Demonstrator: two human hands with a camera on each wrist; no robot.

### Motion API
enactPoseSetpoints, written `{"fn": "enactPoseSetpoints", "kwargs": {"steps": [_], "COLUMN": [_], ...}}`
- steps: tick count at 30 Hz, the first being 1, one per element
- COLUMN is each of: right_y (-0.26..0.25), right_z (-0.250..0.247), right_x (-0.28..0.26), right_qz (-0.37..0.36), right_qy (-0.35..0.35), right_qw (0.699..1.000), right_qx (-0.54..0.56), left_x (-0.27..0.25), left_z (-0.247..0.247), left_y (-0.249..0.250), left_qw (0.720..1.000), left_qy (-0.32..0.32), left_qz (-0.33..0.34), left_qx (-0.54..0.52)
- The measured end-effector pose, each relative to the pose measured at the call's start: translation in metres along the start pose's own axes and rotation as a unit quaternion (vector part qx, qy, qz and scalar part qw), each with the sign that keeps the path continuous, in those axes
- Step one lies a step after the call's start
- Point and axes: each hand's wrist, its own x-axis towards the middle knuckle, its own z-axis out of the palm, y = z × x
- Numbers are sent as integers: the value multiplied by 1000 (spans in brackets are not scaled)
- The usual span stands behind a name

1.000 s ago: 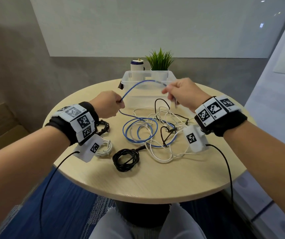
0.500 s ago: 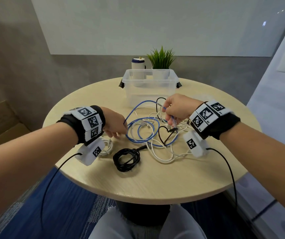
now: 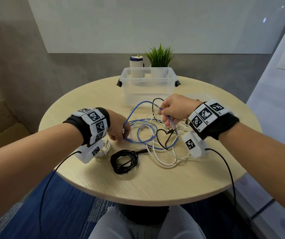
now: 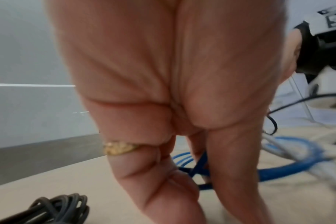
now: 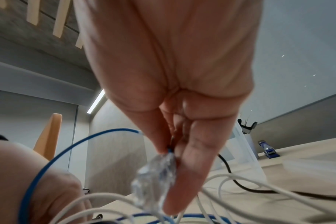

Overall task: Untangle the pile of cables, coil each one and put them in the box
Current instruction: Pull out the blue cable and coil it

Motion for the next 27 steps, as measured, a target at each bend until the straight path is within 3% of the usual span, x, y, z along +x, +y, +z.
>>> {"fn": "enactPoseSetpoints", "kwargs": {"steps": [3,5,9,14,17,20,24,27], "right_y": [3,4,5,2,-1,-8,-15,-16], "right_z": [-1,-1,3,-1,-6,-8,-9,-8], "right_x": [0,1,-1,1,1,0,0,1], "right_qz": [2,9,25,1,-21,-48,-80,-102], "right_qy": [11,15,19,68,102,107,174,147], "right_qw": [1000,1000,999,998,994,992,970,968], "right_qx": [9,16,23,-3,18,48,151,174], "left_x": [-6,-5,-6,-10,-14,-19,-25,-30], "left_z": [-8,-14,-26,-36,-43,-48,-45,-42], "left_y": [-1,-4,-10,-8,-8,-7,-1,0], "left_qw": [997,984,911,853,795,755,770,774], "left_qy": [60,109,210,302,387,423,392,390], "left_qz": [-5,8,51,94,109,128,133,131], "left_qx": [-46,-143,-351,-415,-454,-485,-486,-480]}}
